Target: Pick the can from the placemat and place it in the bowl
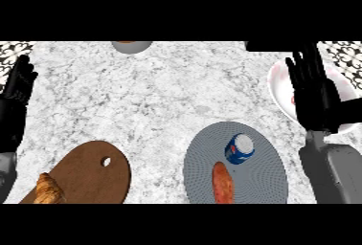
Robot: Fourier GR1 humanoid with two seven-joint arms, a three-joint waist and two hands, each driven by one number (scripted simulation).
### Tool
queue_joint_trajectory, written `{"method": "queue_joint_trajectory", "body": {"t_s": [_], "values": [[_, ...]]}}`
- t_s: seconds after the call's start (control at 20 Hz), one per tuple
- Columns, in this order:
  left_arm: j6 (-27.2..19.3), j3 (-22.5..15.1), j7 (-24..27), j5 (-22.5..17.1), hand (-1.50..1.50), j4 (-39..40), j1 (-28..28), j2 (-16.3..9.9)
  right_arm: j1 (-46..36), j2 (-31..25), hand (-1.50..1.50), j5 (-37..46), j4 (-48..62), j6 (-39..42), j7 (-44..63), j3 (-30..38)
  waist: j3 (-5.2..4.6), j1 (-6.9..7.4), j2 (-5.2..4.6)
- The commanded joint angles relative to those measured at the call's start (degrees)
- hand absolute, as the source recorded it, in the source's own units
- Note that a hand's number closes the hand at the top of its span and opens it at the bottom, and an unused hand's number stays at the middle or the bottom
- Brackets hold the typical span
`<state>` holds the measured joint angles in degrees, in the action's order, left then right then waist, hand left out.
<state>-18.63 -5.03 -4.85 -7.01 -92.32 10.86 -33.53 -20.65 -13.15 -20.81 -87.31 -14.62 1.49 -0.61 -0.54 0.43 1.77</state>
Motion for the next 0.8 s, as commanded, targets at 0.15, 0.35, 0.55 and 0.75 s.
{"method": "queue_joint_trajectory", "body": {"t_s": [0.15,0.35,0.55,0.75], "values": [[0.01,0.16,0.10,-1.76,0.00,0.15,-2.79,3.22,-6.92,-9.70,1.50,2.52,-6.80,15.39,-2.47,-5.31,0.45,0.45,-1.61],[0.64,0.47,-2.42,-3.57,0.00,1.85,-3.29,3.46,-2.56,-29.46,-1.50,23.41,-3.15,19.16,1.78,-10.78,-1.24,-3.04,-1.82],[1.51,1.52,-1.35,-5.41,0.00,1.80,-6.87,4.60,16.12,-23.57,-1.50,28.02,-13.10,7.47,-0.98,-12.00,0.48,-3.97,-0.82],[2.82,2.22,1.25,-5.22,0.00,4.31,-6.53,5.45,29.72,-27.42,-1.50,31.95,-24.47,7.68,-6.08,-12.95,0.50,-3.28,-1.25]]}}
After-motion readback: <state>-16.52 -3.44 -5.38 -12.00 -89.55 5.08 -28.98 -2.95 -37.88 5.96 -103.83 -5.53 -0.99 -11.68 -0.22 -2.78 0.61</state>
